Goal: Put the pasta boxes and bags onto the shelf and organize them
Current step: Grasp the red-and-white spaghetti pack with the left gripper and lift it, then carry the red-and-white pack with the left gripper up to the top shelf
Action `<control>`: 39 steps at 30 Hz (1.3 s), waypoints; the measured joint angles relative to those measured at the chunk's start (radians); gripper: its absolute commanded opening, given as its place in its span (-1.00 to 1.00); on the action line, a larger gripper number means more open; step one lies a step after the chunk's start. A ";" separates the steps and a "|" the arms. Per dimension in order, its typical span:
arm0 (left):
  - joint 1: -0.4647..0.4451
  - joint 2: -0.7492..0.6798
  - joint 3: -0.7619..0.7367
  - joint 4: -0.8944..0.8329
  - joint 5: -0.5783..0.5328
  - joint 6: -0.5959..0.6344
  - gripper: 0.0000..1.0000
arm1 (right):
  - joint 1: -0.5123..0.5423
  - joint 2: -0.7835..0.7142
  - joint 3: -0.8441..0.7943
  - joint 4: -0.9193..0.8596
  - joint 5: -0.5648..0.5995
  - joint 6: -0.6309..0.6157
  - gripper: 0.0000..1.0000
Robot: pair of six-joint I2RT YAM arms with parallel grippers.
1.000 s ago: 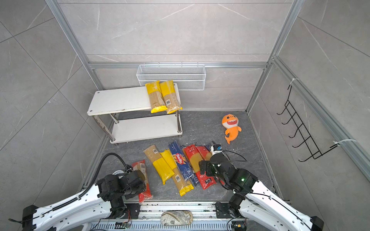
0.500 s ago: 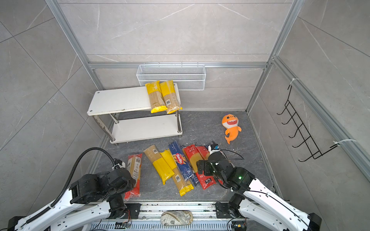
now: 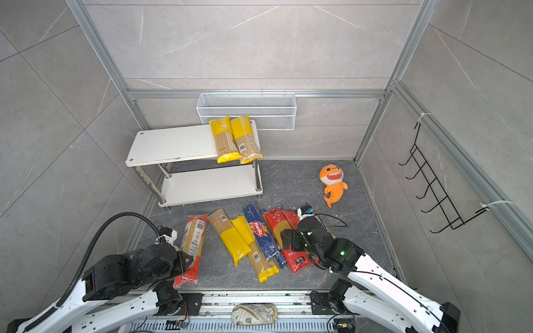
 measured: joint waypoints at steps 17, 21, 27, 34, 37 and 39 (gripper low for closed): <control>0.000 0.058 0.352 -0.074 0.010 0.138 -1.00 | 0.000 0.092 0.117 0.012 -0.004 -0.005 0.99; 0.000 0.078 0.435 -0.078 0.022 0.170 -1.00 | 0.000 0.116 0.148 0.013 -0.008 -0.008 0.99; 0.000 0.160 0.593 -0.097 0.027 0.225 -1.00 | 0.000 0.144 0.192 0.019 -0.007 -0.013 0.99; 0.000 0.340 0.821 -0.124 -0.039 0.298 -1.00 | 0.000 0.169 0.221 0.023 -0.006 -0.027 0.99; 0.000 0.438 0.925 -0.132 -0.121 0.330 -1.00 | 0.000 0.177 0.235 0.026 -0.002 -0.038 0.99; 0.000 0.514 1.002 -0.137 -0.178 0.359 -1.00 | 0.000 0.181 0.243 0.026 0.008 -0.043 0.99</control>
